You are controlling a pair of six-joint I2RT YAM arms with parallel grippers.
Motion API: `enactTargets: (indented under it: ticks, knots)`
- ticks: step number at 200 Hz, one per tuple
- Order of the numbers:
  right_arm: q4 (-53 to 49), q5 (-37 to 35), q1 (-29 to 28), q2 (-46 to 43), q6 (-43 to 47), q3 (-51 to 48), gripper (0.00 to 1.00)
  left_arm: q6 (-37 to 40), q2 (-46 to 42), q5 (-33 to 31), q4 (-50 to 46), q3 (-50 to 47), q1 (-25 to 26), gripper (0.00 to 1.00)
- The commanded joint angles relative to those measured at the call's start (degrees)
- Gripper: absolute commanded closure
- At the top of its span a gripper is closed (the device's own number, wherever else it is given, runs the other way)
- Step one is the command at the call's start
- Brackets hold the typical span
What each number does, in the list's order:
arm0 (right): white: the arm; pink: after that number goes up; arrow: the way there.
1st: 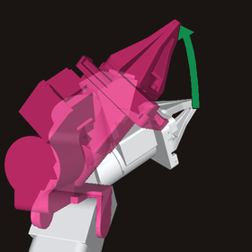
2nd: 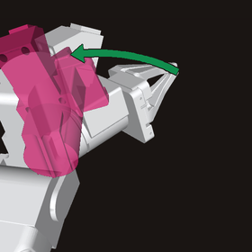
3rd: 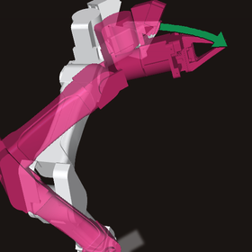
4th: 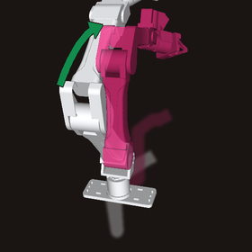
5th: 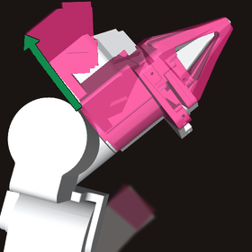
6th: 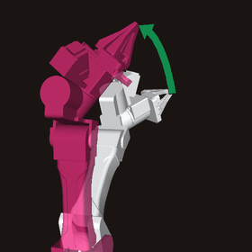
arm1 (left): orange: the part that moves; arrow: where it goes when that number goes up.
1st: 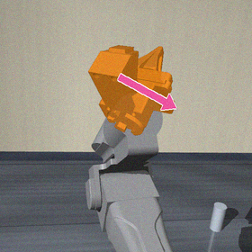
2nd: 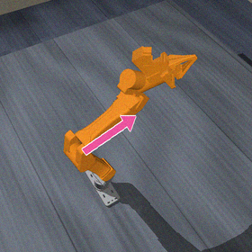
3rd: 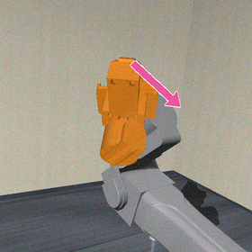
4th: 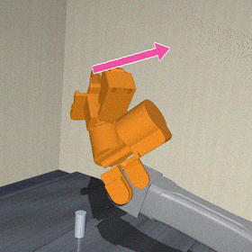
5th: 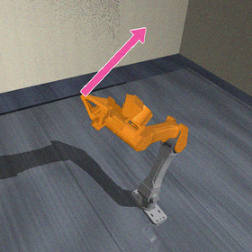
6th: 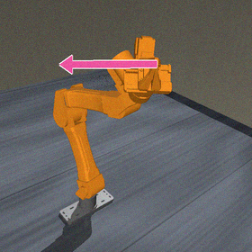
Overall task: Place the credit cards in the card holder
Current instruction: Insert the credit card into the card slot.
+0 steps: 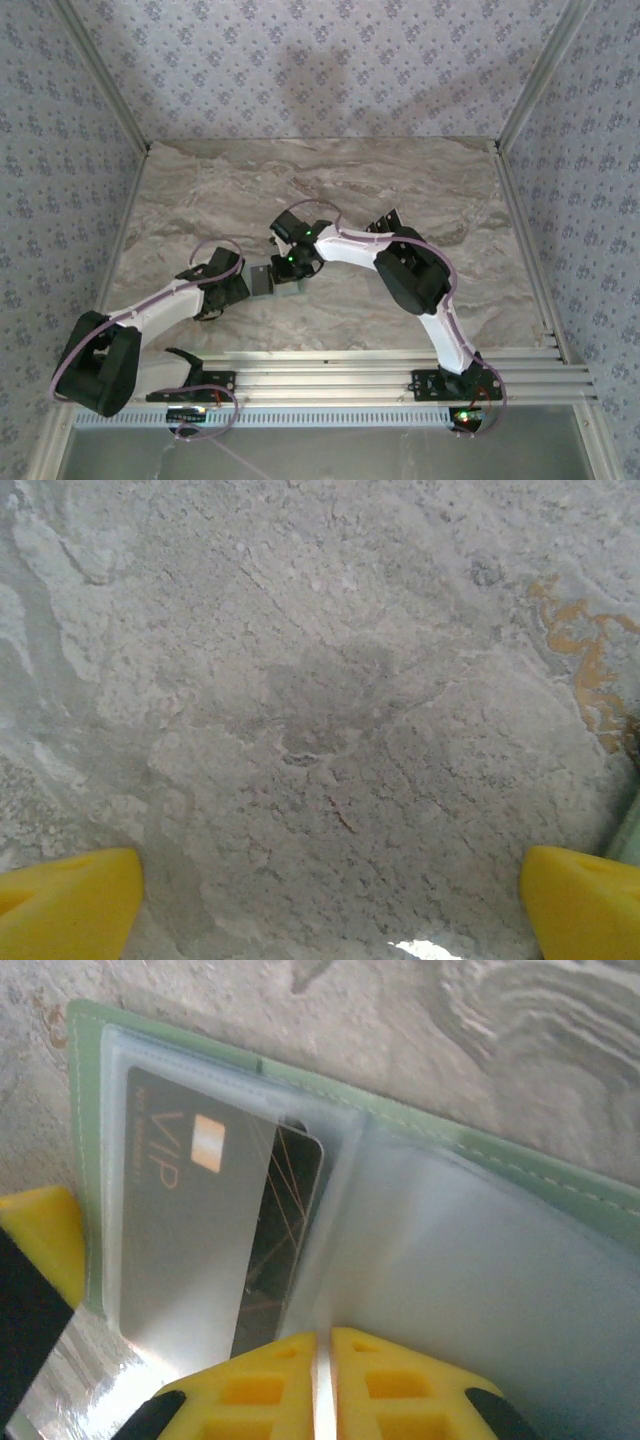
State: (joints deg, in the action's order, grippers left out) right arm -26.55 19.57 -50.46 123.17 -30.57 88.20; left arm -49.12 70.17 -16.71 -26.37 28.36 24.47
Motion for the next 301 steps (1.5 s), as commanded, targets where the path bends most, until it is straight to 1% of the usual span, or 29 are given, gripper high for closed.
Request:
enactTargets:
  ticks: [1,41,99,232,301]
  knots:
    - [-0.6,-0.5,2.1,-2.9,-0.2,-4.5,0.85,1.1,0.2,3.5,1.5,0.5,-0.3,0.02]
    - [0.4,-0.5,3.6,-4.3,0.2,-6.9,0.86,1.8,-0.4,3.4,0.9,1.6,-0.3,0.02]
    - [-1.0,-0.2,2.5,-5.8,0.9,-2.7,0.89,2.6,-0.3,4.0,1.8,2.1,-0.2,0.02]
    - [-1.8,1.1,1.0,2.0,0.7,3.3,0.91,3.5,3.0,5.6,4.6,3.1,-0.1,0.02]
    - [-1.7,1.4,-0.4,3.0,0.3,4.5,0.91,3.3,5.1,5.8,6.0,2.9,0.5,0.02]
